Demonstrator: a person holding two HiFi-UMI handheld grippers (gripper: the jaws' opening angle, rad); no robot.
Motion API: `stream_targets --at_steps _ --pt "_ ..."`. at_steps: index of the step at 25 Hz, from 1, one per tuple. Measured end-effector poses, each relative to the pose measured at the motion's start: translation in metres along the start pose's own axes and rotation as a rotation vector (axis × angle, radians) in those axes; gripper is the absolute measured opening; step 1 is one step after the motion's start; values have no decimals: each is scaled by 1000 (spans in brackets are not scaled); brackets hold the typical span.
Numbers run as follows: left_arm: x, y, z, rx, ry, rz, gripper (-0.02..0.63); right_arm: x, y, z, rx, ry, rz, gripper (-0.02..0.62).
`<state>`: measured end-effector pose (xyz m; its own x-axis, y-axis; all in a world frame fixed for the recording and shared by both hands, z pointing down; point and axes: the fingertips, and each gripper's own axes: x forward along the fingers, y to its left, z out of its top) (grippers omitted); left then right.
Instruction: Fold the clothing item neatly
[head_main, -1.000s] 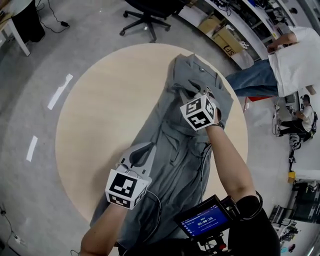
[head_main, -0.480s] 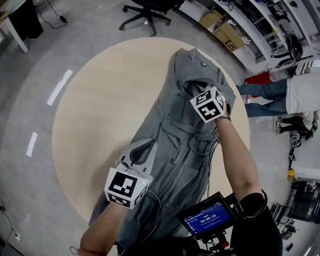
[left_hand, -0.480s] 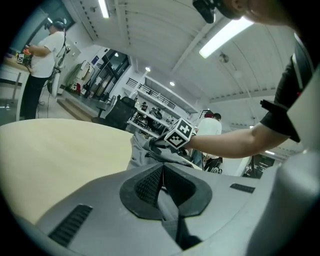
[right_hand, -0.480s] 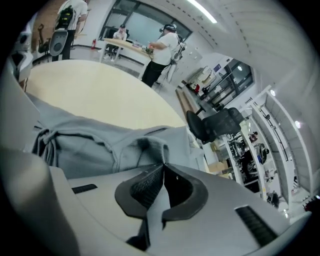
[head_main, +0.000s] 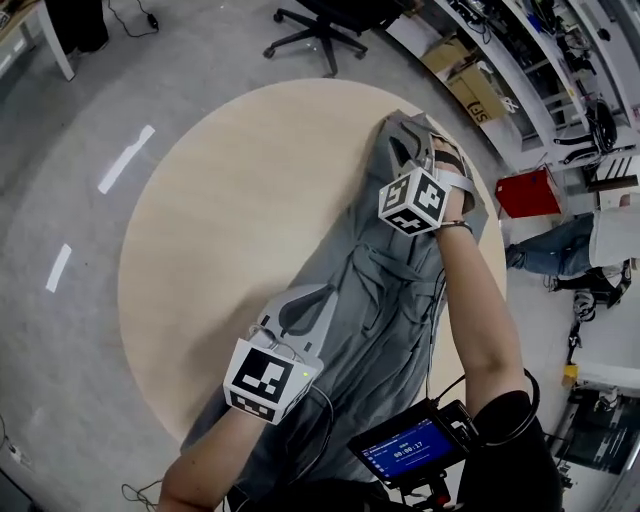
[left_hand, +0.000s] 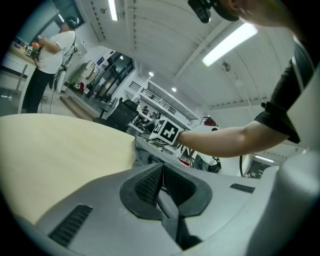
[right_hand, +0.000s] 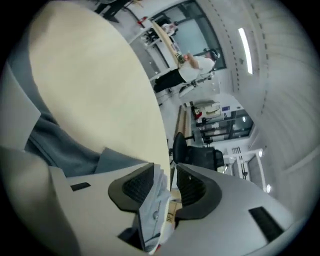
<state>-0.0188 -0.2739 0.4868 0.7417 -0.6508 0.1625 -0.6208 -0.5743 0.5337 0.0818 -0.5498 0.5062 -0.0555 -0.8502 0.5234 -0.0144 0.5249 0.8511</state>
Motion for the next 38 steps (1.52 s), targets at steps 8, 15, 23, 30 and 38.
stream_targets --at_steps 8,15,23,30,38 --pt "-34 19 20 60 -41 2 3 -96 7 -49 640 19 -10 124" --pt "-87 -15 57 137 -17 -57 3 -287 7 -101 1058 -103 -10 123" --pt "-206 -113 105 223 -42 -133 3 -504 69 -171 1213 -128 -116 40" --pt "-328 -189 92 382 44 -87 3 -657 157 -156 1285 -208 -99 30" --pt "-341 -74 -66 226 324 71 7 -627 330 -126 1612 -101 230 117"
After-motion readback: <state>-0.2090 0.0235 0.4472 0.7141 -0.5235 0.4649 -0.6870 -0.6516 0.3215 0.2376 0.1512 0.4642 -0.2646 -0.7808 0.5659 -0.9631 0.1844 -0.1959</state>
